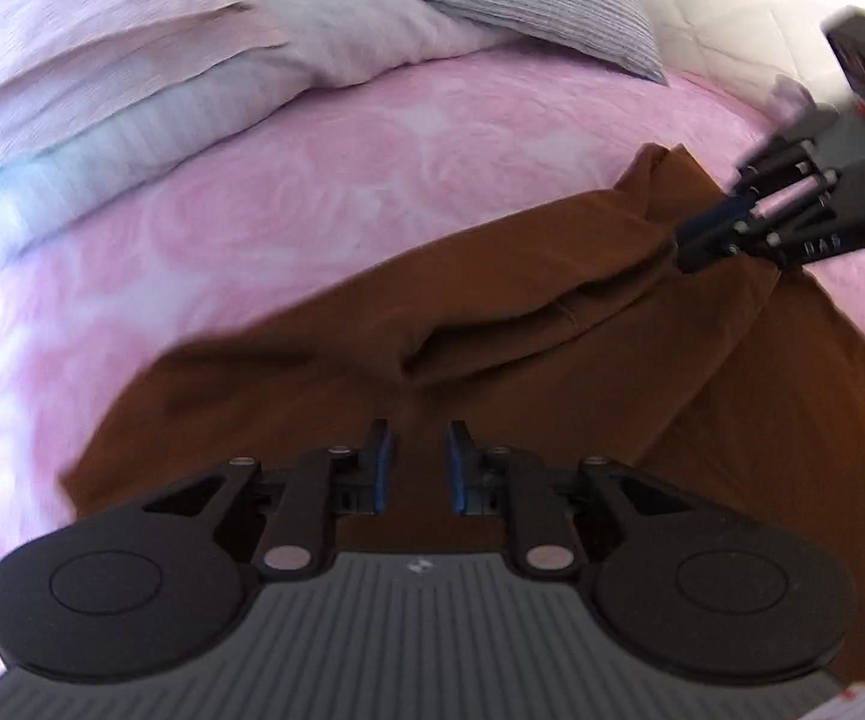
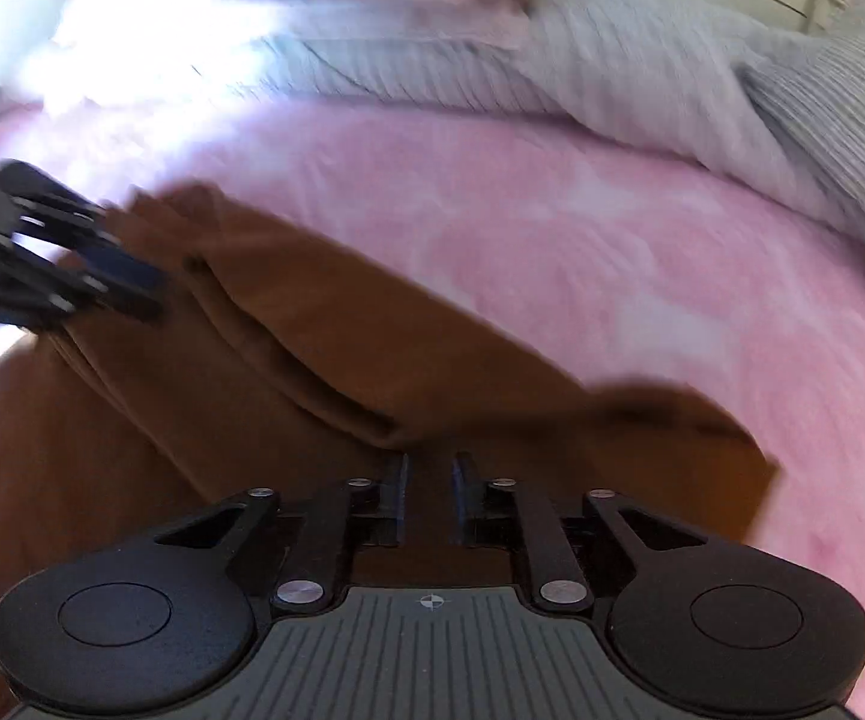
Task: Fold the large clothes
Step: 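Grasp the shirt hem with the left gripper while the right gripper grasps the hem too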
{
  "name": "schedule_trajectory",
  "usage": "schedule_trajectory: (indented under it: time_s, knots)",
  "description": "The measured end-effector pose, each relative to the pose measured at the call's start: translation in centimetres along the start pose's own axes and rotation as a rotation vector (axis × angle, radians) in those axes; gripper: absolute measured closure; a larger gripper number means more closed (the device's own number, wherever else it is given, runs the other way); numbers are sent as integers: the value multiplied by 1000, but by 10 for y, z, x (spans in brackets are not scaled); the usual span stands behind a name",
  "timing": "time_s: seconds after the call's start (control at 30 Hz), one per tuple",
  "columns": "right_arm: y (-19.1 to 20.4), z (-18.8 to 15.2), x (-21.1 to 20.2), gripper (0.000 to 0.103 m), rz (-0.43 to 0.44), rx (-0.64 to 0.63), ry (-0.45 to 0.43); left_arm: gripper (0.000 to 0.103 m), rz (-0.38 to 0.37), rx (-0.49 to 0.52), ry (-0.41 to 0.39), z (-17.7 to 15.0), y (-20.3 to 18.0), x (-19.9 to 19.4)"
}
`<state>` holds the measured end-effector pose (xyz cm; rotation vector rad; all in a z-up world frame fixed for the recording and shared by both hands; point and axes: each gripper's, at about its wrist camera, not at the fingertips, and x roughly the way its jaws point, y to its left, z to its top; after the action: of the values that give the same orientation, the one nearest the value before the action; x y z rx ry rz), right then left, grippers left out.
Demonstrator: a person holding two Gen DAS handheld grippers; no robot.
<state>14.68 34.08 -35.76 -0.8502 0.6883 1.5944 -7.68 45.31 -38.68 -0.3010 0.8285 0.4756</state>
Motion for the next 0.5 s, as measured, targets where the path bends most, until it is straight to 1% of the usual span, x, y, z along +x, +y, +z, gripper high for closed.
schedule_trajectory:
  time_s: [0.03, 0.1, 0.17, 0.2, 0.27, 0.3, 0.33, 0.37, 0.4, 0.43, 0.47, 0.5]
  knots:
    - [0, 2, -6, 90, -21, 21, -18, 86, -11, -58, -20, 2, 6, -6]
    - [-3, 12, -21, 89, -26, 109, -108, 85, -17, -135, -95, 11, 15, -16]
    - [-4, 24, -21, 89, 19, 200, -179, 85, -19, -176, -165, 26, 19, -15]
    - [-4, 31, -16, 89, 30, 231, -193, 85, -26, -187, -179, 32, 18, -11]
    - [1, 40, 3, 89, 28, 256, -196, 85, -35, -178, -151, 42, 13, 9]
    - [2, 40, 15, 89, 19, 258, -174, 85, -23, -161, -109, 41, 9, 20]
    - [4, 40, 31, 89, 2, 268, -114, 85, -5, -149, -44, 41, 5, 35]
    - [3, 35, 50, 90, -22, 279, -27, 85, 10, -130, -5, 35, 0, 45]
    - [4, 29, 53, 89, -30, 279, -71, 85, 43, -101, -42, 30, -7, 43]
    - [4, 30, 51, 89, -37, 280, -71, 85, 62, -90, -40, 30, -12, 39]
    - [5, 34, 46, 89, -49, 283, -56, 85, 67, -101, -31, 31, -14, 31]
    - [6, 38, 39, 89, -60, 292, -51, 85, 55, -124, -32, 30, -15, 23]
